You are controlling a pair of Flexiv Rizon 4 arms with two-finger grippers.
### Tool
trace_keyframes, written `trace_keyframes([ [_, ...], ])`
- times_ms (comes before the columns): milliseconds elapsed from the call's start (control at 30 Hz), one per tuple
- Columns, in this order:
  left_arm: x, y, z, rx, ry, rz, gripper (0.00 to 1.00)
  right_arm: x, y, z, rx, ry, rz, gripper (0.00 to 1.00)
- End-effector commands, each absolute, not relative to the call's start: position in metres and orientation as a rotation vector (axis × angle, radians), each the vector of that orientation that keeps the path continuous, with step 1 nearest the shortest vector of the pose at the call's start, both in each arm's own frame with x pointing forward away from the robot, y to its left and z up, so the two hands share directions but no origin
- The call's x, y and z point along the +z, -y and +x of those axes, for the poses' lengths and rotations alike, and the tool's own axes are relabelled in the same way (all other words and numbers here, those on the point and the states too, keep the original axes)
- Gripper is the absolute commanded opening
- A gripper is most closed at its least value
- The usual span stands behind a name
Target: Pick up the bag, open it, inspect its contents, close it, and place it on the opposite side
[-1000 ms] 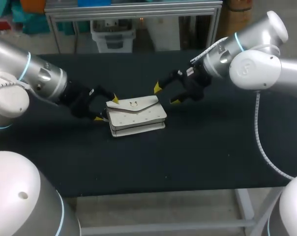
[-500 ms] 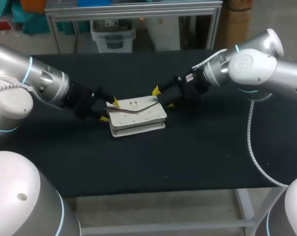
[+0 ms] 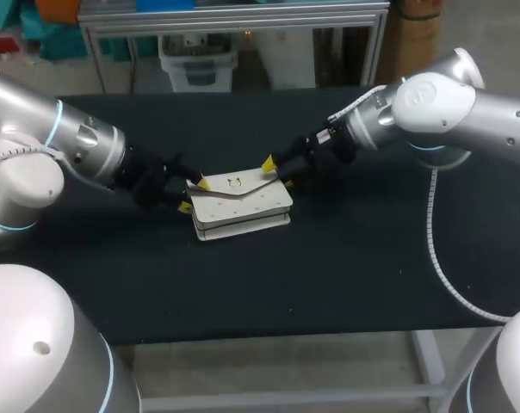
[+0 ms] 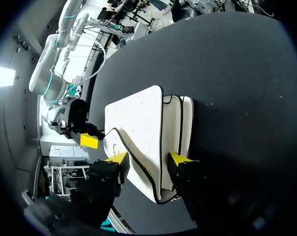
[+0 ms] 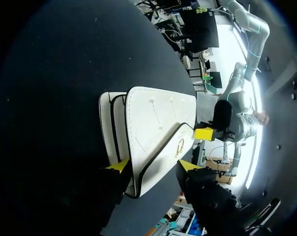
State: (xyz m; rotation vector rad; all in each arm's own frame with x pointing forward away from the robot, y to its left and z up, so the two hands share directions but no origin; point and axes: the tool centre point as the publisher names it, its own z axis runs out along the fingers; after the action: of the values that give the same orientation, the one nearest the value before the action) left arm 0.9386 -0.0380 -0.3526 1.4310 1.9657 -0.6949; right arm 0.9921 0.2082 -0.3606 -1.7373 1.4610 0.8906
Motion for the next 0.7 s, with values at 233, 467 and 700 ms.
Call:
trace_keyframes([
  [233, -0.37, 0.04, 0.958, -0.709, -1.928, 1.474, 0.47, -0.368, -0.213, 0.999, 0.954, -1.43, -1.735, 0.48],
  [467, -0.375, 0.042, 0.967, -0.706, -1.926, 1.461, 0.34, -0.368, -0.214, 0.997, 0.946, -1.443, -1.733, 0.32],
  [700, -0.377, 0.041, 0.974, -0.68, -1.901, 1.407, 0.0, -0.368, -0.215, 0.994, 0.936, -1.447, -1.73, 0.0],
])
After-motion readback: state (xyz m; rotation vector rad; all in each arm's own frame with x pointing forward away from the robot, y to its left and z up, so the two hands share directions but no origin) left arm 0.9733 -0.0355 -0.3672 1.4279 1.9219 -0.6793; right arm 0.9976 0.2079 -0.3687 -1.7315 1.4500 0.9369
